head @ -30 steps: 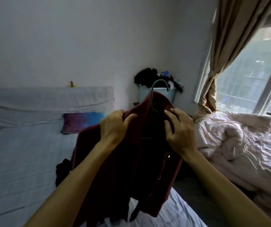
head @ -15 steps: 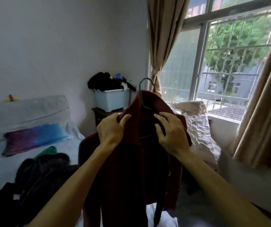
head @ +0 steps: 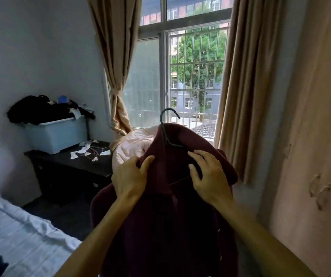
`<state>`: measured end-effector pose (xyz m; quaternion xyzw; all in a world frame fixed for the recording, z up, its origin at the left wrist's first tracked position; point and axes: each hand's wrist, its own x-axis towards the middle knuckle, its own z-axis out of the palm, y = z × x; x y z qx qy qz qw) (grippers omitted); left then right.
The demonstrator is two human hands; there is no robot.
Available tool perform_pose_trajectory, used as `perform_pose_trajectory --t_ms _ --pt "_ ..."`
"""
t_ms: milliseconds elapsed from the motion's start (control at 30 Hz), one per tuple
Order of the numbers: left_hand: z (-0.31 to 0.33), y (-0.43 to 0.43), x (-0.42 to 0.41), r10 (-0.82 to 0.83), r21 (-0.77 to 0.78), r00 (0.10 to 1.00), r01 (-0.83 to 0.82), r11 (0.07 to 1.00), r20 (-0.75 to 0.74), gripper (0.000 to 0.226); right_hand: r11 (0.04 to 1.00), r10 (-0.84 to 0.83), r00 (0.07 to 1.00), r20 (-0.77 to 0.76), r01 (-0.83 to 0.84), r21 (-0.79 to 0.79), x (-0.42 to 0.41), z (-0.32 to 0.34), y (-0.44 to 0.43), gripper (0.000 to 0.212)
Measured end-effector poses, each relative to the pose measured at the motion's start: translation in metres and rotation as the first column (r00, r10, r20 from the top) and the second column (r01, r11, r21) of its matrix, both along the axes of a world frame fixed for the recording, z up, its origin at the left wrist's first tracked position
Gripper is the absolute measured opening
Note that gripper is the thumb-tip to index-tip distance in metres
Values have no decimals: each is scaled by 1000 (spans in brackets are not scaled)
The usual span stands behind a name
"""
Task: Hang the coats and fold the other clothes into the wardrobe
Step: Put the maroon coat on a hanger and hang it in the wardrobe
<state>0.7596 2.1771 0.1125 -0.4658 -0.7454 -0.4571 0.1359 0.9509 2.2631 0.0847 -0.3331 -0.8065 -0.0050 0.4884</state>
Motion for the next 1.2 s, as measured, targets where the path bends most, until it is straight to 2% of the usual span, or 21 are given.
perform_pose_trajectory --t_ms 200,300,433,667,833,1067,1200 --pt "-10 72 17 -176 11 983 175 984 55 57 987 -158 987 15 158 -31 32 -15 41 39" --pt "-9 105 26 -253 -8 964 254 967 83 54 966 -251 968 1 251 -59 46 -25 58 39" --pt "-16 147 37 -394 -5 914 396 918 96 52 922 -378 926 -10 375 -101 61 -33 74 37" --pt "-40 208 65 -523 -39 846 529 848 98 49 853 -513 859 -13 507 -127 86 -59 99 36" --pt "-58 262 79 -560 -56 822 567 822 105 45 815 -565 825 -10 556 -164 99 -81 144 37" --pt "-80 344 106 -565 -116 823 568 815 56 49 787 -606 788 -110 575 -222 119 -112 223 37" --pt "-94 386 124 -585 -139 804 594 792 102 49 760 -631 763 -139 572 -309 135 -128 264 34"
